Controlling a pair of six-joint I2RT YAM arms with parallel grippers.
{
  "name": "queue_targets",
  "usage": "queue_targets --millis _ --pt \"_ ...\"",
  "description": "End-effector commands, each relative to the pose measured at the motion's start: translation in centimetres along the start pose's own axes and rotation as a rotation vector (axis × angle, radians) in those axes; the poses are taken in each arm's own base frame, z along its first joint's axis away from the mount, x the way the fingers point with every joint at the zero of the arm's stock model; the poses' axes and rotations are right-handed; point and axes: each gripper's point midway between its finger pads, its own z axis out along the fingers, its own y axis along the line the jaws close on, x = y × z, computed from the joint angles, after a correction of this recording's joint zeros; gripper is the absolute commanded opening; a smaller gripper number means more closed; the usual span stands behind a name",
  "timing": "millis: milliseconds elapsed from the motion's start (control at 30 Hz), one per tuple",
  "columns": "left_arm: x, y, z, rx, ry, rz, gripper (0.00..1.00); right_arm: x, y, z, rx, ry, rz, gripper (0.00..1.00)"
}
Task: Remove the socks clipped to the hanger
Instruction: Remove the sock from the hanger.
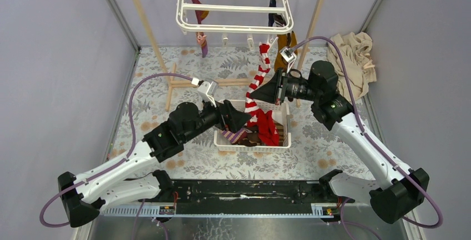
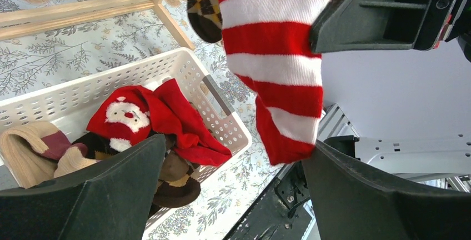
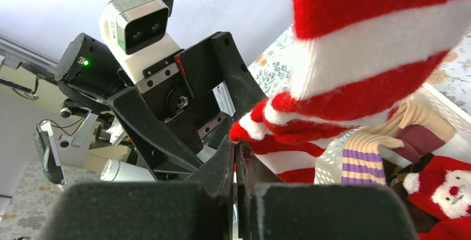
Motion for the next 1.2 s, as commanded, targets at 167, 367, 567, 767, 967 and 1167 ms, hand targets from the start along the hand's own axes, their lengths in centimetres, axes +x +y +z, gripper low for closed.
queue_targets --millis 167,367,567,767,967,1167 --pt "-0.5 0.2 -0.3 -0.008 -0.047 -0.008 0.99 -1.2 -0.4 -1.4 0.065 -0.058 -0.063 0.00" --pt "-0.5 0.6 -0.3 -0.023 -0.052 -0.009 0.99 -1.8 -2.9 -3.0 0.232 -0.094 -0.068 0.00" --pt "-0.3 0.8 0.0 -0.031 -0.049 -0.009 0.99 -2.5 -4.2 -4.8 0.373 -0.136 -0.123 0.00" --pt "0.0 0.8 0.3 -0.029 -0.043 -0.017 0.99 -2.6 -5.5 -6.0 0.444 -0.150 -0.128 0.00" --pt "-0.1 0.7 0.3 -0.012 -0.054 -0.012 0.99 -2.9 -5.4 -5.9 0.396 -0.162 -0.099 0.00" --pt "0.0 -0.3 1.2 0.061 -0.081 0.013 0.98 -2.6 -3.3 -5.2 0.246 -0.139 -0.063 0.00"
